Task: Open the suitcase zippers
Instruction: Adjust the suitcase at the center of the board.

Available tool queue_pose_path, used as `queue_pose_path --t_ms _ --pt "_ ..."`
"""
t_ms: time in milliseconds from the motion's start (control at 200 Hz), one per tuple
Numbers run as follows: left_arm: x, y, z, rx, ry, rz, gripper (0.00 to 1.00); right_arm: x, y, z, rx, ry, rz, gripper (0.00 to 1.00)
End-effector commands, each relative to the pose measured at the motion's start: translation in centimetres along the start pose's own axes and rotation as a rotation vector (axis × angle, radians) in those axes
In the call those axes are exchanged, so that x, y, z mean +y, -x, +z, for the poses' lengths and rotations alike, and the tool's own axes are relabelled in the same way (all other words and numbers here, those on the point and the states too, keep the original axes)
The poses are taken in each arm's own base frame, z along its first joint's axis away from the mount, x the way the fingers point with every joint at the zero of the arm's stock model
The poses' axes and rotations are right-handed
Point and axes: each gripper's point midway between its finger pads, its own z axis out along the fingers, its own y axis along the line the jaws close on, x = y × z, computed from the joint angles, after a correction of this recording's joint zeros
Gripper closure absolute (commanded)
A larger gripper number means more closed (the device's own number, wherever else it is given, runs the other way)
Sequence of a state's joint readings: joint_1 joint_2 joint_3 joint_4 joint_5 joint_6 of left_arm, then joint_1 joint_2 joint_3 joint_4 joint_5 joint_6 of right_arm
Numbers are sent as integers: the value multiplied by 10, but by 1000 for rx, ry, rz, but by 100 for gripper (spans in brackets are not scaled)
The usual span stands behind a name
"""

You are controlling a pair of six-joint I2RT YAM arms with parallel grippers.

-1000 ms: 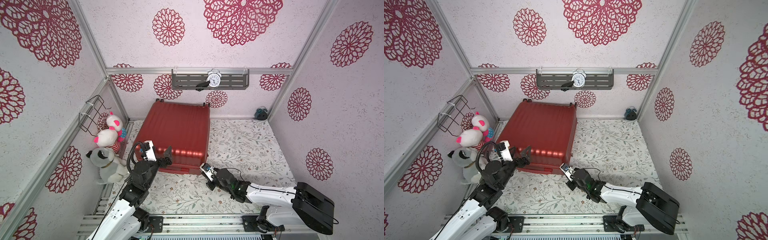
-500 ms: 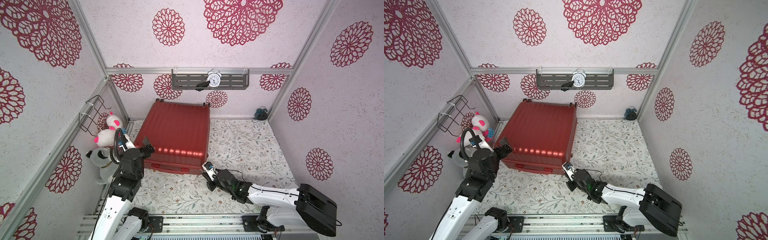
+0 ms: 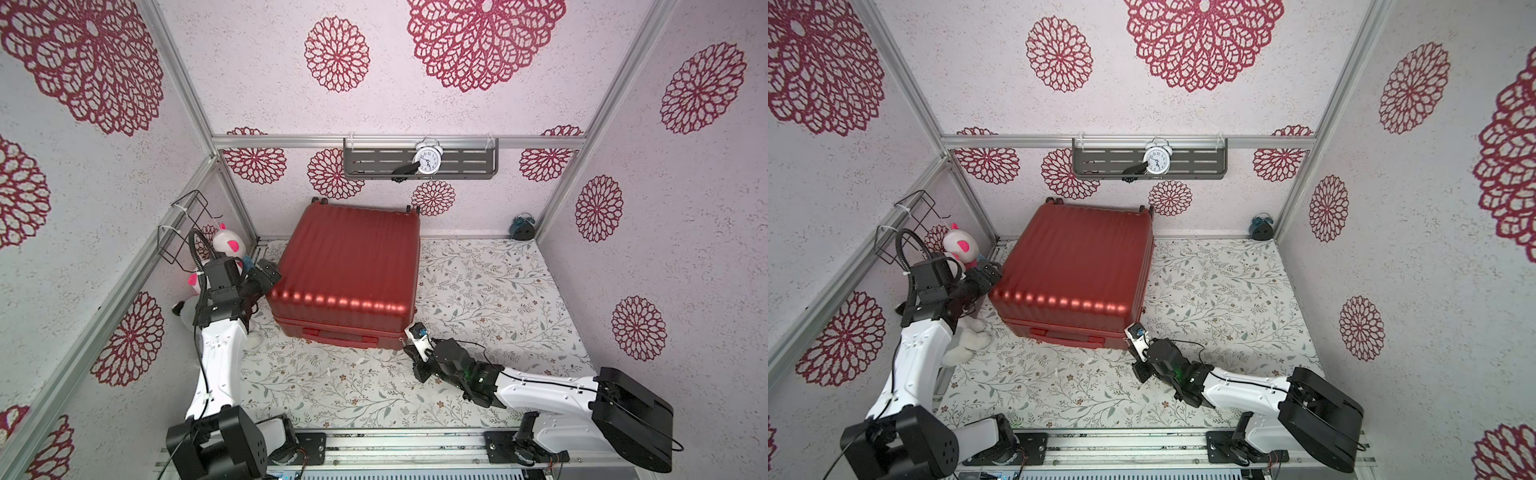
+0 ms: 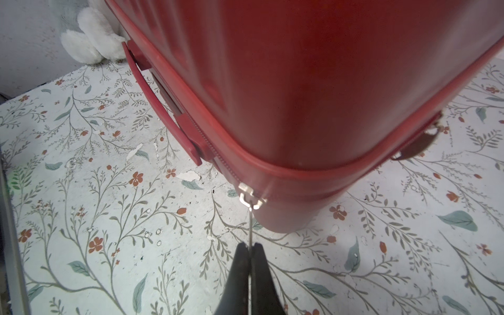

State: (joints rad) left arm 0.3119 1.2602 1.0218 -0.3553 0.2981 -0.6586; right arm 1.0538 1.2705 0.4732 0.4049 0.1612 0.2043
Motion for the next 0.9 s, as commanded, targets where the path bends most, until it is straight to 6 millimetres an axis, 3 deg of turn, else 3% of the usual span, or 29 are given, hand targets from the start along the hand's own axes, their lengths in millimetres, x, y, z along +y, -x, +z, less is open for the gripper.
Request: queue_pose_path --t_ms 0,295,505,895 --pt "-29 -14 3 77 -201 -14 2 6 -25 0 112 13 11 100" --pt "-53 -62 -11 114 -255 21 2 -13 -19 -10 115 -96 38 100" --pt "-55 -96 -18 151 -291 11 2 -29 -20 -23 115 -174 60 100" --pt "-101 -161 -46 243 -383 144 2 -29 -19 -36 72 -152 66 100"
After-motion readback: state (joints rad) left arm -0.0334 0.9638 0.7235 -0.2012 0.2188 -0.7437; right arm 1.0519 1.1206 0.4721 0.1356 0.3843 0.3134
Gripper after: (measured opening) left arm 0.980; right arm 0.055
